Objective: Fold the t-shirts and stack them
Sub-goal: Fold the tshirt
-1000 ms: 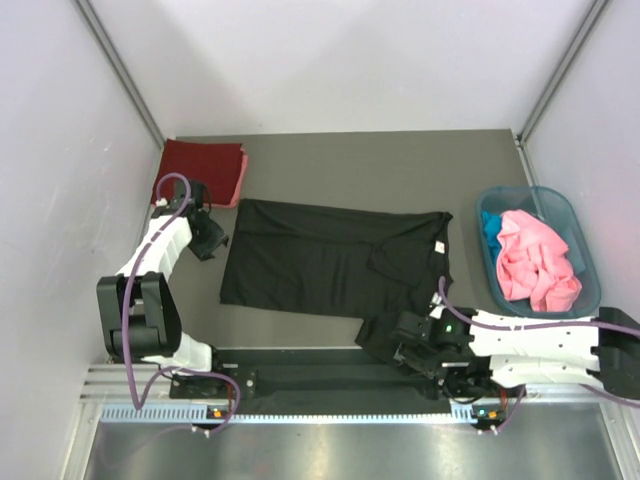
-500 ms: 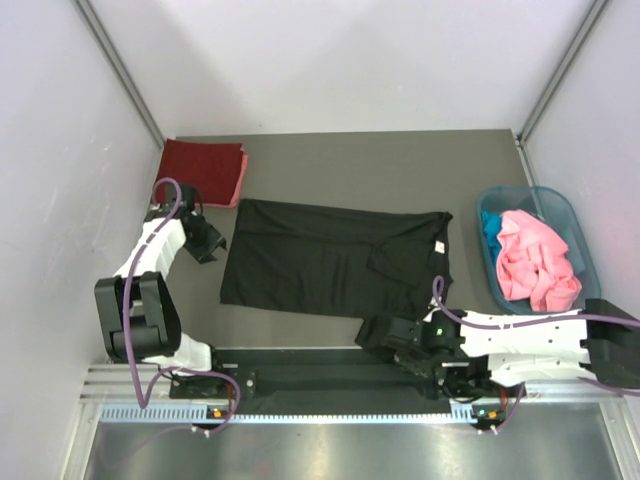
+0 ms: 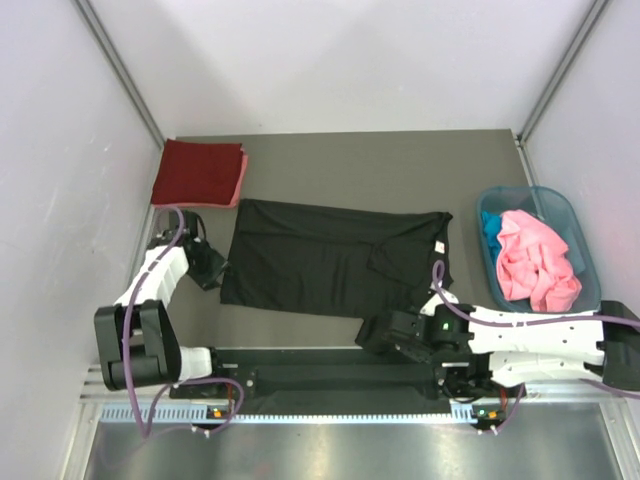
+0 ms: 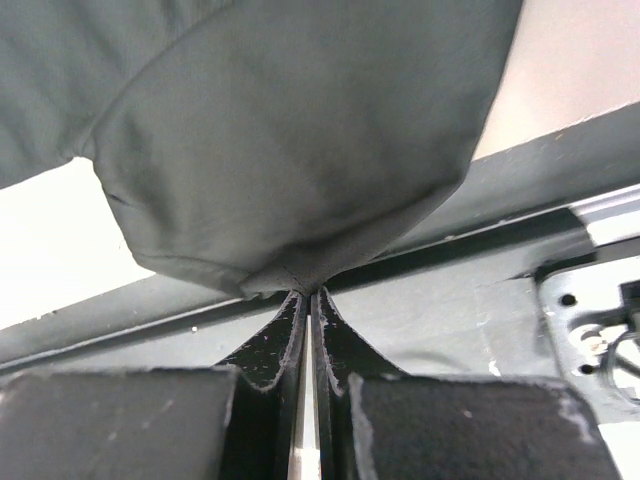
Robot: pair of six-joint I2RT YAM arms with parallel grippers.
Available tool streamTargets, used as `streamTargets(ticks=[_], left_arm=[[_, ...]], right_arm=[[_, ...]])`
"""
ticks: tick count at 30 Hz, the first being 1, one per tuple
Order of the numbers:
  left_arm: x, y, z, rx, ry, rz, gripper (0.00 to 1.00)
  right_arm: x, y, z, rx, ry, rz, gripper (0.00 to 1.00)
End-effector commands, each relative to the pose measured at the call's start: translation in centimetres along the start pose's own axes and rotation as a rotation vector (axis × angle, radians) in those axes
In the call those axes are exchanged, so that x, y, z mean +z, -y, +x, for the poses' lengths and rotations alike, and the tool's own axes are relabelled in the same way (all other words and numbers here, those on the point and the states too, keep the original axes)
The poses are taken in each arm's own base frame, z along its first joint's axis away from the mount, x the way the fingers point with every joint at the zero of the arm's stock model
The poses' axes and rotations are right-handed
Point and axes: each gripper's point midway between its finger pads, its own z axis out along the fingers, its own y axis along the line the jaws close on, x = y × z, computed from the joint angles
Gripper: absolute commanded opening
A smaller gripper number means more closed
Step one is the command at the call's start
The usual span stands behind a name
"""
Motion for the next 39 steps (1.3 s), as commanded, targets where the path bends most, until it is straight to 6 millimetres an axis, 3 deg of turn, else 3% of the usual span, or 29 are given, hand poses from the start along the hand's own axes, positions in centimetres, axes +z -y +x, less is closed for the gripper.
streamTargets(ticks=[1,5,13,18,23,27,30,31,34,39], left_arm=[[1.2,0.2,1.7,-0.064,-0.072,0.026,0.48],[1.8,-0.7,3.1,-0.078,-0.078,0.012,0.46],[1.0,-3.4,1.7,-0.079,0.046,-0.111,0.49],[0.7,-3.5,1.9,-0.096,0.067,-0.119,0.49],[2.3,-2.8,4.2,-0.141,-0.03,-0.057,0.5],[3.5,-3.6,4.6,-0.164,-0.034,-0.091,0.49],[3.6,-4.1,4.1,-0.153,-0.002,-0.115,0.42],[3.5,-4.1,3.9,-0.146,0.008,-0.112,0.27],[2.7,-3.6,3.1,-0.129,0.05,-0.076,0.0],[1.5,-1.8,1.3,-0.11,0.117,-0.002,0.0]], right_arm=[[-1.6,-0.7,-1.9,-0.025,0.083,-0.05,0.0],[-1.9,-0.7,-2.9,0.019,0.113,-0.098,0.0],[-1.9,-0.6,-3.5,0.027,0.141,-0.114,0.0],[-1.8,-0.7,-3.1,0.022,0.127,-0.109,0.0],[-2.0,-1.1,-3.4,0.015,0.141,-0.132,0.0],[-2.2,-1.8,-3.3,0.017,0.136,-0.147,0.0],[-2.2,-1.5,-3.6,0.014,0.149,-0.137,0.0],[-2.3,-1.2,-3.9,0.016,0.163,-0.131,0.0],[-2.6,-0.9,-4.9,0.029,0.202,-0.133,0.0],[-3.8,-0.7,-7.6,0.069,0.3,-0.153,0.0]])
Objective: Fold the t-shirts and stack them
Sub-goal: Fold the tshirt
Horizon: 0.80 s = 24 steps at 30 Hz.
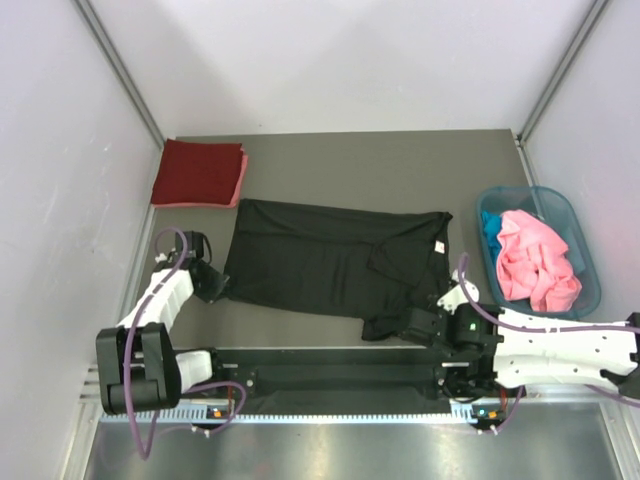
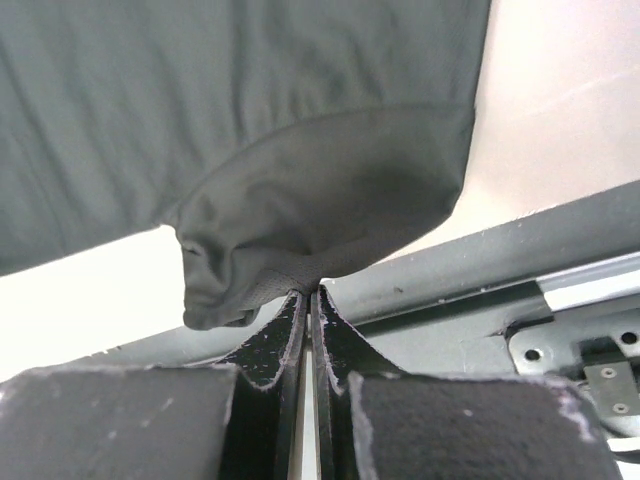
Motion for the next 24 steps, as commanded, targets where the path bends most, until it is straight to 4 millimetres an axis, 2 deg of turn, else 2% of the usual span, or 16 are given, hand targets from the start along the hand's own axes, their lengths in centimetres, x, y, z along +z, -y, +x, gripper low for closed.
streamTargets(ticks=[1,5,9,14,19,24], left_arm=[[-0.8,2.1,-1.8,0.019,0.072,0.081,0.0],[-0.9,3.0,-2.7,0.032,0.066,0.08,0.0],[-1.1,4.3,-3.9,0.06,0.076,0.088,0.0],[-1.6,6.1,-5.4,0.072,0.078,0.105,0.0],[-2.2,7.9,-6.2,0.102,0.079,0.15,0.0],[-2.3,10.6,-7.5,0.179,0.091,0.2,0.0]], right_arm=[[-1.2,-1.1,-3.3,0.026,0.12,-0.044,0.0],[-1.4,-1.4,-5.7,-0.001,0.195,-0.031,0.0],[-1.4,-1.0,-9.5,-0.002,0.289,0.033,0.0],[-2.7,-1.5,-13.3,-0.039,0.379,0.022,0.0],[-3.2,-2.8,-15.6,-0.081,0.425,0.018,0.0],[-1.9,-3.8,-17.1,-0.134,0.423,0.047,0.0]])
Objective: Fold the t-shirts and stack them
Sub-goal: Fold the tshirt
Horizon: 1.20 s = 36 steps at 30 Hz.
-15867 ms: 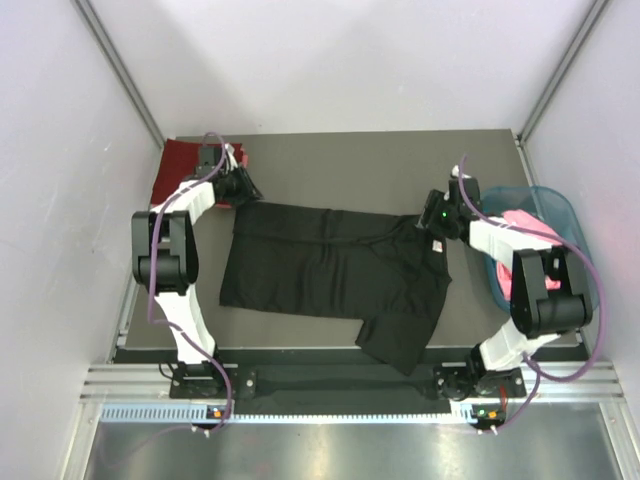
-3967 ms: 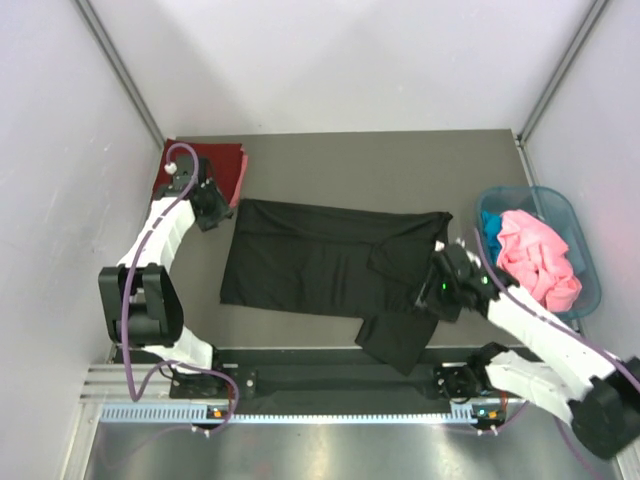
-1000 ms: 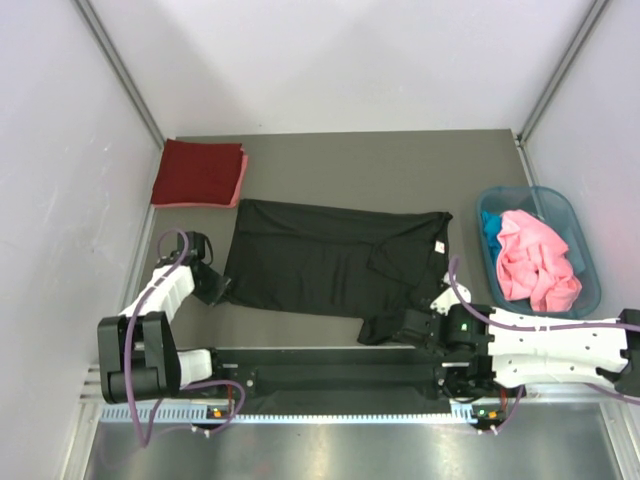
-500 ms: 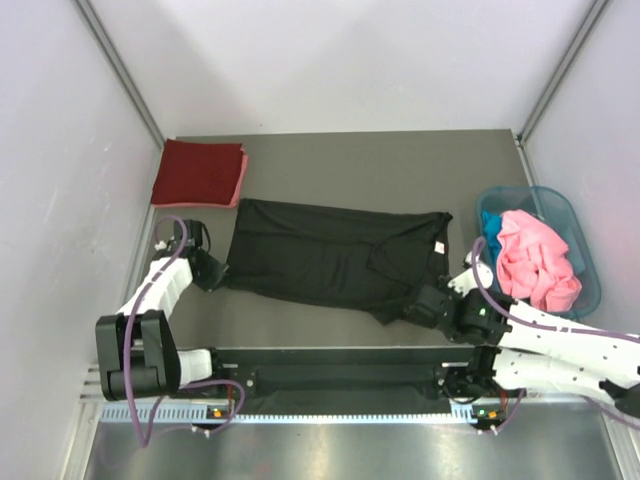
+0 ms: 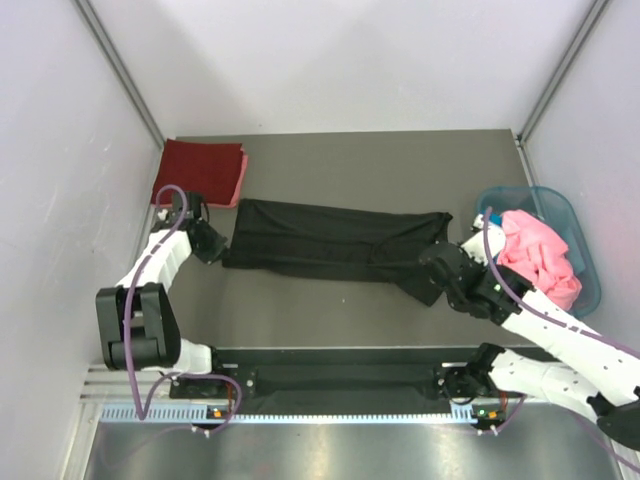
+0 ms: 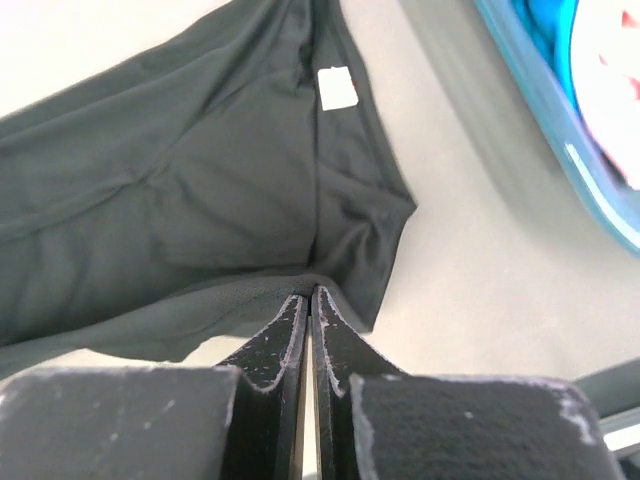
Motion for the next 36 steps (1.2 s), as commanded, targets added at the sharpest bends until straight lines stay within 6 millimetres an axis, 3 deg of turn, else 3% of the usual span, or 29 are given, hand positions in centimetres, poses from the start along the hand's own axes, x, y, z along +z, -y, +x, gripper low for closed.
streamTargets(ticks=[1,3,12,20,21,31,36], left_arm=[[-0.4,3.3,-2.7,0.084,0.057,0.079,0.0],[-0.7,4.2,-3.8,0.1,0.076,0.081,0.0],[3.2,6.3,-3.9,0.163,-0.035,0.068,0.0],[5.5,5.7,-3.5,0.242,-0.072,-0.075,0.0],[5.8,6.5,-2.7,0.264,-0.082,-0.075,0.0],[6.9,5.9,-4.6,0.266,-0.028,-0.199,0.0],[7.7,5.9,-4.9,0.267,-0.026,-0.222,0.02]], right_arm=[[0.8,-1.7,-2.4,-0.086,0.046,-0.034,0.0],[1.7,-2.5,-2.7,-0.088,0.027,-0.057,0.0],[5.7,-3.5,-1.8,-0.262,-0.088,-0.07,0.0],[8.5,-2.7,-0.5,-0.308,-0.171,-0.022,0.0],[8.7,-2.7,-0.5,-0.312,-0.178,-0.025,0.0],[11.3,-2.5,-2.1,-0.315,-0.186,0.04,0.0],[13.2,-2.7,-2.0,-0.337,-0.214,0.045,0.0]])
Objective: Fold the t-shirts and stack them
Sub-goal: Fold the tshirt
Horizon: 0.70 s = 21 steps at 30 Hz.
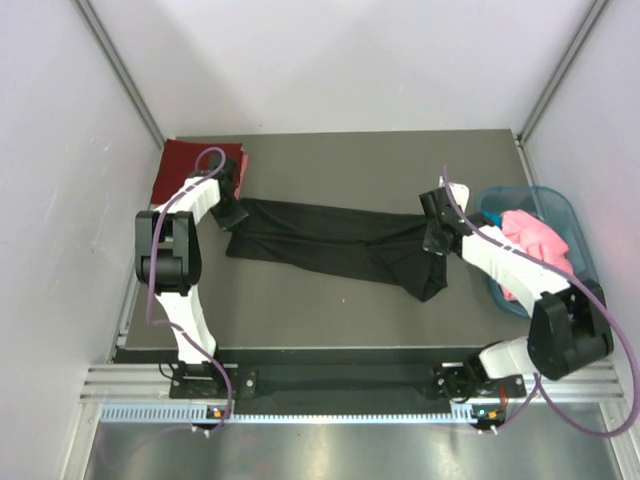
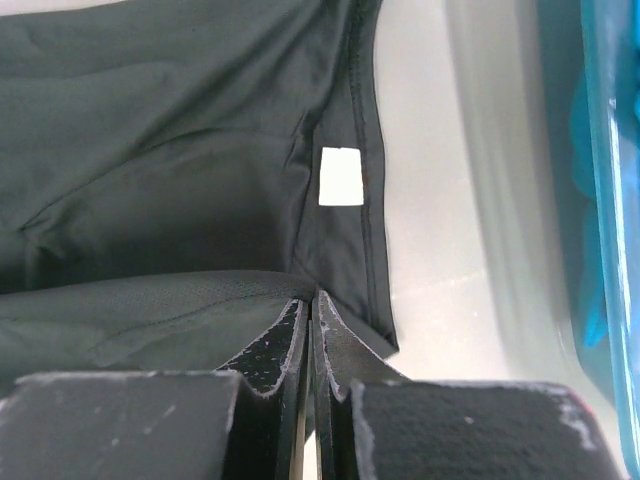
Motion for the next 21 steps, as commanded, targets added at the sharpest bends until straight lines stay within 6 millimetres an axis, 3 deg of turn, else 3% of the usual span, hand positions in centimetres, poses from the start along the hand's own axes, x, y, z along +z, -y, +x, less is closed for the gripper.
streamTargets(ticks=[1,5,9,10,13,15,17,21], left_arm=[[-0.1,-0.3,-1.0,-0.002,0.022,-0.043,0.04],[-0.4,0.3,-1.4,-0.005,0.027,-0.019,0.13],[-2.1,0.7,-2.4,0.001,0.063,0.009,0.36],[-2.6,0.7,-2.6,0.007,0.067,0.006,0.43],[-3.9,0.2,-3.4,0.019,0.094,-0.014,0.48],[-5.0,-0.6,-3.5,0.023,0.113,-0.043,0.5],[-5.7,-2.0,-3.3,0.028,0.137,-0.088,0.52],[-5.9,-3.2,-1.6,0.036,0.13,-0.093,0.54]], right_arm=[[0.8,-0.6,-2.7,-0.001,0.035,-0.02,0.0],[1.7,-1.0,-3.5,-0.032,0.017,-0.019,0.01],[3.4,-1.5,-3.5,-0.075,-0.037,-0.003,0.04],[3.4,-1.5,-4.3,-0.073,-0.029,0.005,0.04],[4.4,-1.5,-5.3,-0.065,-0.047,0.017,0.05],[4.9,-1.1,-5.1,-0.067,-0.078,0.035,0.05],[5.2,-1.3,-6.1,-0.056,-0.072,0.023,0.06],[5.9,-1.6,-7.3,-0.057,-0.089,0.014,0.36]])
